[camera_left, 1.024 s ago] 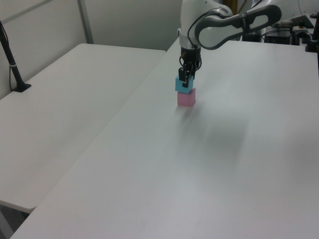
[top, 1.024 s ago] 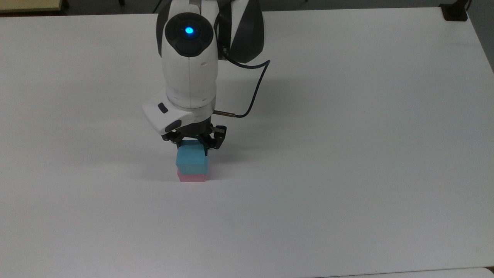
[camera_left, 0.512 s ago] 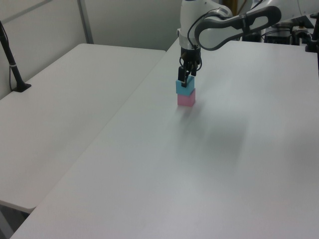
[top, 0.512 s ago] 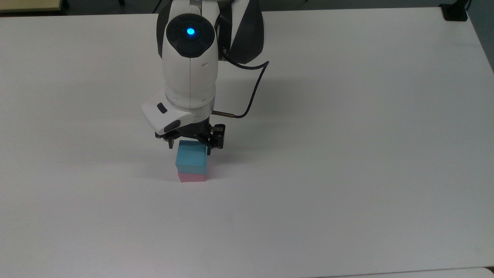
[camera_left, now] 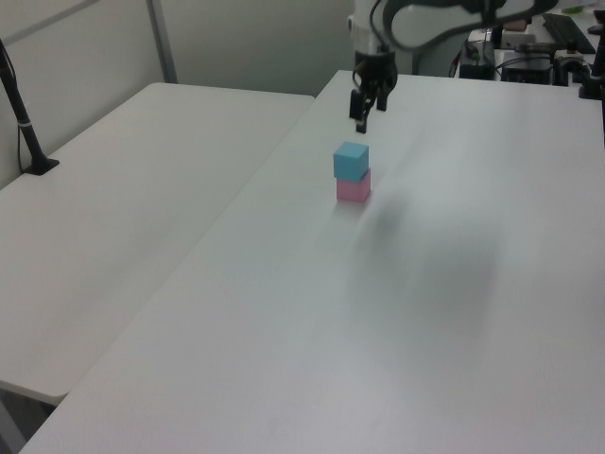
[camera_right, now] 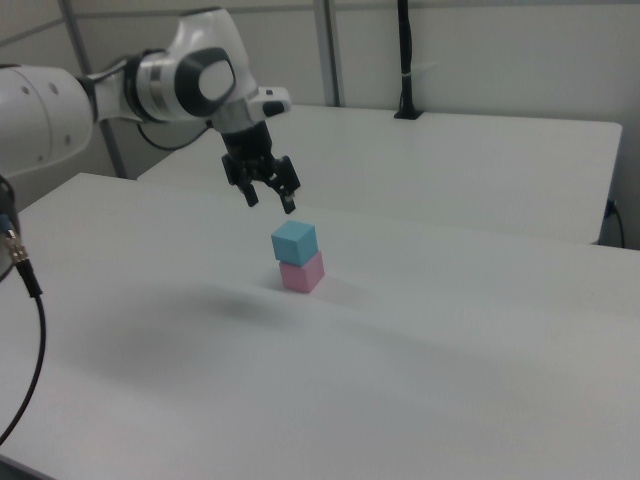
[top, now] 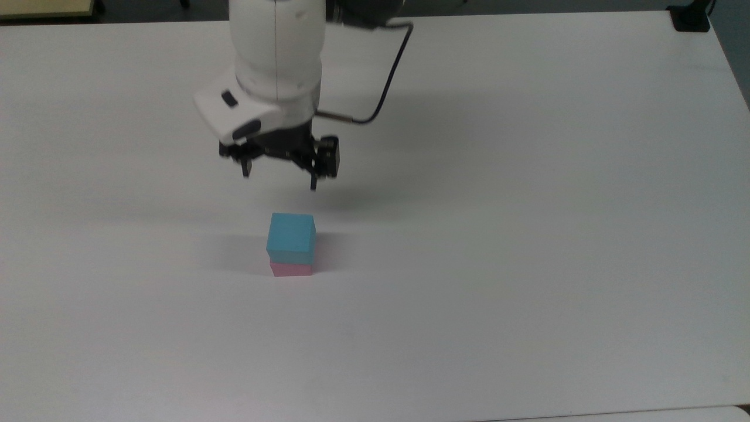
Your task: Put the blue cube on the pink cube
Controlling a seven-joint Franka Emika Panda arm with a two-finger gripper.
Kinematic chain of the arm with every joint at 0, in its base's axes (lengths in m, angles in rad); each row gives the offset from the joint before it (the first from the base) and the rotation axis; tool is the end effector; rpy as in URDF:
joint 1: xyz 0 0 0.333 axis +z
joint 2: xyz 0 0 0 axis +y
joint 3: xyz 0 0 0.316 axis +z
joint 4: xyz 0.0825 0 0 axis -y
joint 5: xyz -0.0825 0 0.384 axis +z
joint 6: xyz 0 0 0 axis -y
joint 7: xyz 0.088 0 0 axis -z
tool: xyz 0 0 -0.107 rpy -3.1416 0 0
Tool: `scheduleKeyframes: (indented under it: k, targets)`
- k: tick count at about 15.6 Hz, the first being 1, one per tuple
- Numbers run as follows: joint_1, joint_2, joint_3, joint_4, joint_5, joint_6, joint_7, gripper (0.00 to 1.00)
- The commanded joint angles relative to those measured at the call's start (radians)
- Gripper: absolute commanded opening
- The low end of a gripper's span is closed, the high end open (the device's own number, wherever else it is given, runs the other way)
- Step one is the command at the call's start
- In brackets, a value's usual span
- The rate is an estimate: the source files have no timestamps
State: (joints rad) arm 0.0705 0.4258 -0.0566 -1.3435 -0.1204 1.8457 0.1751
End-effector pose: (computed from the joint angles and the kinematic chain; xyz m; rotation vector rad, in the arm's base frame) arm 0.6943 0.0074 0.4930 3.0002 -0.1907 0.1353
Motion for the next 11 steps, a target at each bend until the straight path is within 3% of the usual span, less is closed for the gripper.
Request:
scheduleKeyframes:
  k: [1, 4, 6, 8, 11]
  targets:
    - [0.014, -0.197, -0.002, -0.132, 0.002, -0.124, 0.004, 1.00]
    - [0.006, -0.356, -0.009, -0.287, 0.016, -0.126, -0.005, 1.00]
    - [0.000, -0.415, -0.025, -0.342, 0.051, -0.129, -0.067, 1.00]
    - [0.014, -0.430, -0.077, -0.352, 0.067, -0.154, -0.083, 1.00]
    - [0.006, -0.429, -0.086, -0.341, 0.067, -0.158, -0.085, 1.00]
